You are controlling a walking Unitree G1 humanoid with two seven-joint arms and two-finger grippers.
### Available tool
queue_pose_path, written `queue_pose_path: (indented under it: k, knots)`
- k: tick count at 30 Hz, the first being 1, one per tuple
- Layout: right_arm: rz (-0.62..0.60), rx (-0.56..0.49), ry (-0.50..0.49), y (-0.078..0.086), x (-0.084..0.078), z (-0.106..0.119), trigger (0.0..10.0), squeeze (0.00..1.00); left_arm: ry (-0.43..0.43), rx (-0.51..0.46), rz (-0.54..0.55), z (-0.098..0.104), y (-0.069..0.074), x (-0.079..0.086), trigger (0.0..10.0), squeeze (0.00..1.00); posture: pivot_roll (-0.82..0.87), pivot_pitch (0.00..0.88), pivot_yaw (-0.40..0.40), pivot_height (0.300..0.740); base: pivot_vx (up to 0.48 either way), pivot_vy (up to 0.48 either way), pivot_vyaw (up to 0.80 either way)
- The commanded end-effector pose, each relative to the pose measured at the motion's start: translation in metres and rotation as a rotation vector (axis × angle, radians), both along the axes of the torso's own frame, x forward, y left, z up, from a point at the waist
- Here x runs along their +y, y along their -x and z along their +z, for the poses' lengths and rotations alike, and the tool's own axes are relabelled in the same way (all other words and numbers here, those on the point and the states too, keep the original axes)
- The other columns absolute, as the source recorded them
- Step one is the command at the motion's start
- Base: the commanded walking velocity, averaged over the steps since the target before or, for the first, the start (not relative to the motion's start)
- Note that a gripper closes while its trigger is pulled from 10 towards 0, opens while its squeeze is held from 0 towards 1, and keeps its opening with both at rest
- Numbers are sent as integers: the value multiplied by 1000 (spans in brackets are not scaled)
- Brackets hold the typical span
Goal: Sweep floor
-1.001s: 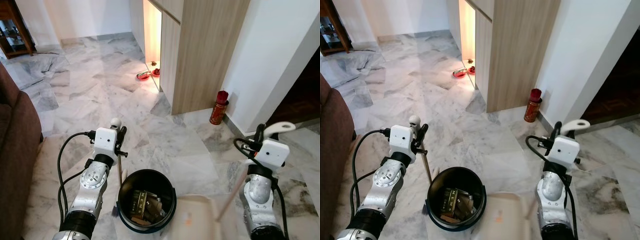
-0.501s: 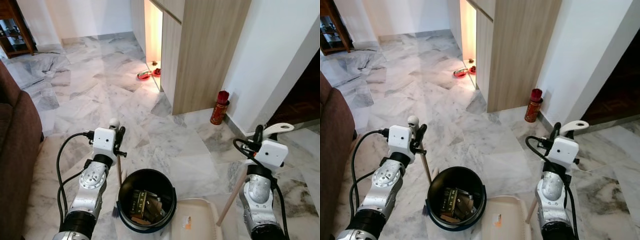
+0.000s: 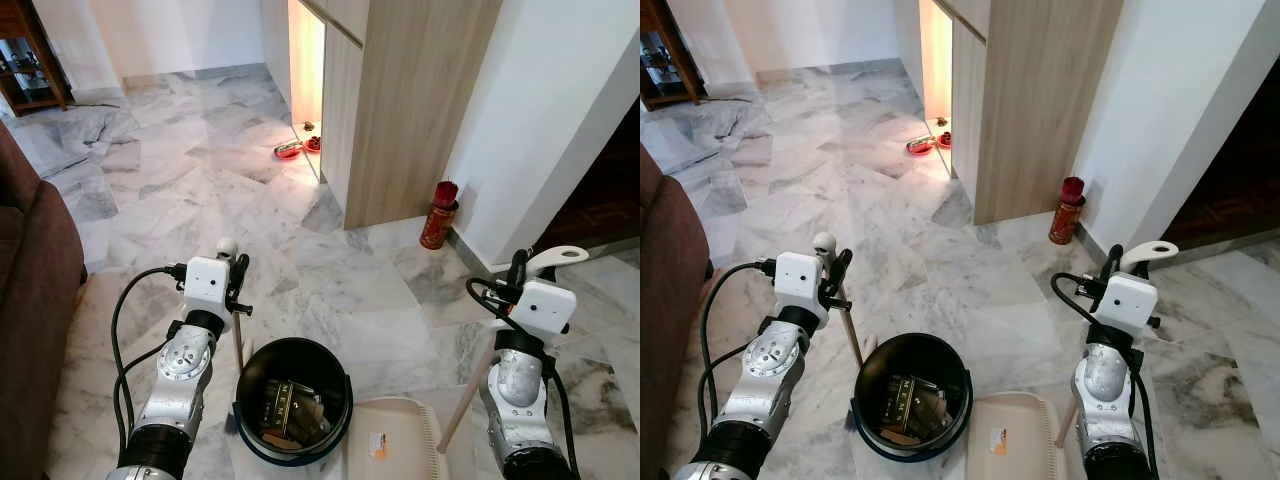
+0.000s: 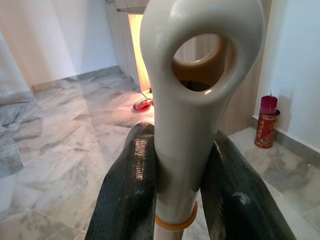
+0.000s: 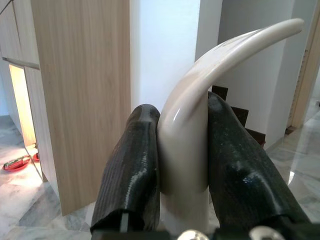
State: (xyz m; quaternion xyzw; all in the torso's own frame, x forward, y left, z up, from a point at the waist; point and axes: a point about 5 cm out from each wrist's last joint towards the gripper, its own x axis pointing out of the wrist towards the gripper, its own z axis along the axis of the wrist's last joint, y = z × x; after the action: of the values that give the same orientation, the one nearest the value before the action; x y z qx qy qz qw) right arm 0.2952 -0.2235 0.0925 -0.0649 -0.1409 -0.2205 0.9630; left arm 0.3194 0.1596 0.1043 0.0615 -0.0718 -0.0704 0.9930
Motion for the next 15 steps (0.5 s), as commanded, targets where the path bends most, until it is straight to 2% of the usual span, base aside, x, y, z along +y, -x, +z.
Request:
queue_pose_path:
  k: [1, 15]
  knots:
    - [6, -38, 13, -3, 0, 8, 10000, 0, 29, -20, -14, 4, 0, -4, 10000, 0, 131, 29, -21, 740, 0, 0, 0]
    - [5, -31, 9, -1, 3, 4, 10000, 0, 14, -35, -28, 7, 0, -4, 10000, 0, 135, 1, -6, 740, 0, 0, 0]
